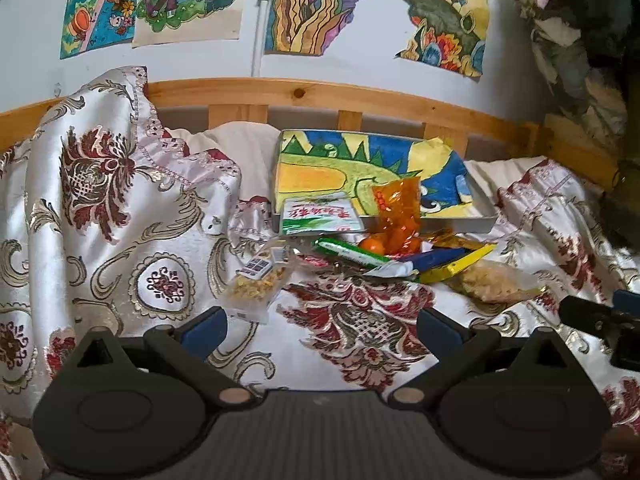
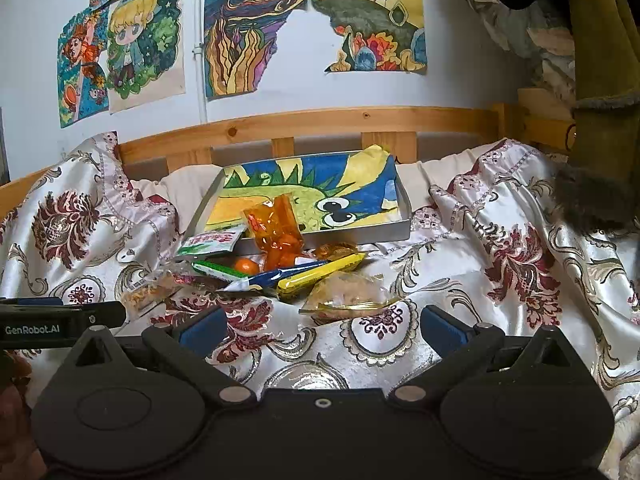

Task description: Organize snacks

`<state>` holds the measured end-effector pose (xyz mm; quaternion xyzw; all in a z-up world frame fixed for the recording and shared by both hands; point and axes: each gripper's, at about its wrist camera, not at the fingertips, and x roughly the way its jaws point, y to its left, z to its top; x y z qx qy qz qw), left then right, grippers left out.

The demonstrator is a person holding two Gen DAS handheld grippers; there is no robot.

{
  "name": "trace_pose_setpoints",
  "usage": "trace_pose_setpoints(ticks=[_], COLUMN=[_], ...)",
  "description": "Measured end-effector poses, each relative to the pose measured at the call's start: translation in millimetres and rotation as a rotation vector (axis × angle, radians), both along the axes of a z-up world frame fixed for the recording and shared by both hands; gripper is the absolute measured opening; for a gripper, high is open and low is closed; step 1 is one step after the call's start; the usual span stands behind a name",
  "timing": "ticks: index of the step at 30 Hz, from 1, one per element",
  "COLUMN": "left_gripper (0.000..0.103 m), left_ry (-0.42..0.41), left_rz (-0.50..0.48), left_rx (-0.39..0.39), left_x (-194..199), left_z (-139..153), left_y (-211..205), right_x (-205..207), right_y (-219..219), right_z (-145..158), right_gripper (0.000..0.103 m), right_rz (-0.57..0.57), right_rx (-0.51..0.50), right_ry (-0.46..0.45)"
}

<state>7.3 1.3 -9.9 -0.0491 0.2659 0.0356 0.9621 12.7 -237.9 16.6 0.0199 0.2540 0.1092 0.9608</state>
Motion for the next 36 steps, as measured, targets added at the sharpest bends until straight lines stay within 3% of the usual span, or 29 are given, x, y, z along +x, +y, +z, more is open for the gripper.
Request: trace_pose_setpoints(ticks=[8, 18, 26, 36], left_gripper=[0.103, 0.103, 0.103, 0.103], left_ry=[0.049, 0.088, 0.113, 0.150], left_rz=[0.041, 0.041, 0.066, 0.112], left_rx=[0.039, 0.192, 0.143, 0.132], left_x=[11.9, 43.0, 69.9, 94.6], left_z=[2.2, 19.1, 35.8, 35.8], left_y=[2.2, -16.6, -10.8, -4.9], right_x=[8.7, 50.8, 91.0, 121.4], right_y=[-1.3, -0.6, -3.5, 13.4], right_z=[9.4, 25.4, 29.6, 9.7], right_gripper=[0.102, 0.102, 0.102, 0.102], right_rz=[0.017, 0.123, 0.143, 0.268], right_rx=[-0.011, -0.019, 0.004, -0.126], right_ry=[0.019, 0.002, -0.016, -0.048])
